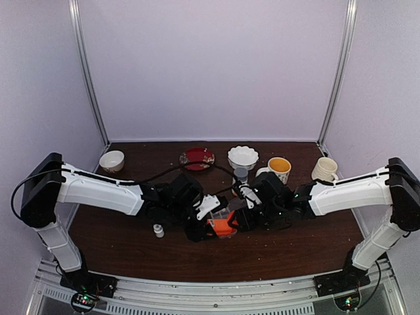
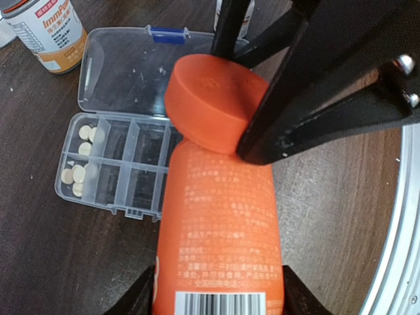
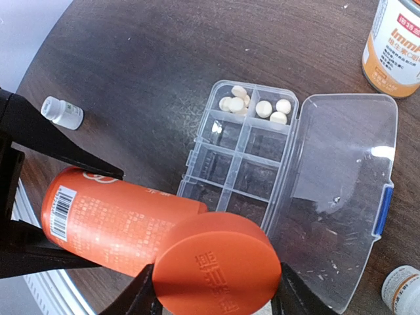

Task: Sort the pills into containers
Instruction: Pour the pill into the compartment of the pill container.

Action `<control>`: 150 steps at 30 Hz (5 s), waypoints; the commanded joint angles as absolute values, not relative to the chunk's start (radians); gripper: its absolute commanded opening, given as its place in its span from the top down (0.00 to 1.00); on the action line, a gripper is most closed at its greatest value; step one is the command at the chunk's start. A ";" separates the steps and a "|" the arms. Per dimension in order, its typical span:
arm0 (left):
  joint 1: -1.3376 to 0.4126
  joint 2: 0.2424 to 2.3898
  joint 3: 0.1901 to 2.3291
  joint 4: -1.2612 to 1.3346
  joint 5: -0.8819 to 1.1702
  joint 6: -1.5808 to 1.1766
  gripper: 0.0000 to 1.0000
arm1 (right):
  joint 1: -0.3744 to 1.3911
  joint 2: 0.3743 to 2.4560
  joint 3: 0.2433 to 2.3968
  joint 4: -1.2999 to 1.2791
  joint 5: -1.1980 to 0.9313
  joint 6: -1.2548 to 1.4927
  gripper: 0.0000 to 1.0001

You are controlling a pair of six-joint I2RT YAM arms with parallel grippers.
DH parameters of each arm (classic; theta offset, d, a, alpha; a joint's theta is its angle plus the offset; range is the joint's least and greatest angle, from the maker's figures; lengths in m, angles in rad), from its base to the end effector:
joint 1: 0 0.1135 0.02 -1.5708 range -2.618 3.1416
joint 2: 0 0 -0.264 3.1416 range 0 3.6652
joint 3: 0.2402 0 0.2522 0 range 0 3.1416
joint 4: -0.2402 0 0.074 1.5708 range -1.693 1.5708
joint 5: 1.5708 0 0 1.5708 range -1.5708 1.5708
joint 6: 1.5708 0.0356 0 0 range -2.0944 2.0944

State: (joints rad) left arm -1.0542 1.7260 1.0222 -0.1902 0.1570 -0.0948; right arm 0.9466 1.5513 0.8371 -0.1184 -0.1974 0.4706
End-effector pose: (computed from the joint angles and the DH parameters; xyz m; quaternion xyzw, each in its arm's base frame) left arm 0.1704 -0.3112 0.1764 0.4571 0.8222 -0.2419 0.2376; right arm 0.1770 0.2577 0.1818 -0.2534 0.8936 0.3034 0.2128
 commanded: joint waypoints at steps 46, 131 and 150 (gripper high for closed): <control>-1.068 1.732 0.970 -0.079 0.151 -0.132 1.00 | 0.919 1.321 0.824 -0.198 -0.132 0.448 1.00; -1.068 1.551 0.813 -0.101 0.102 -0.199 1.00 | 1.058 1.550 0.863 -0.054 -0.220 0.560 1.00; -1.067 1.551 0.805 -0.088 0.108 -0.204 1.00 | 1.019 1.469 0.946 -0.133 -0.158 0.495 1.00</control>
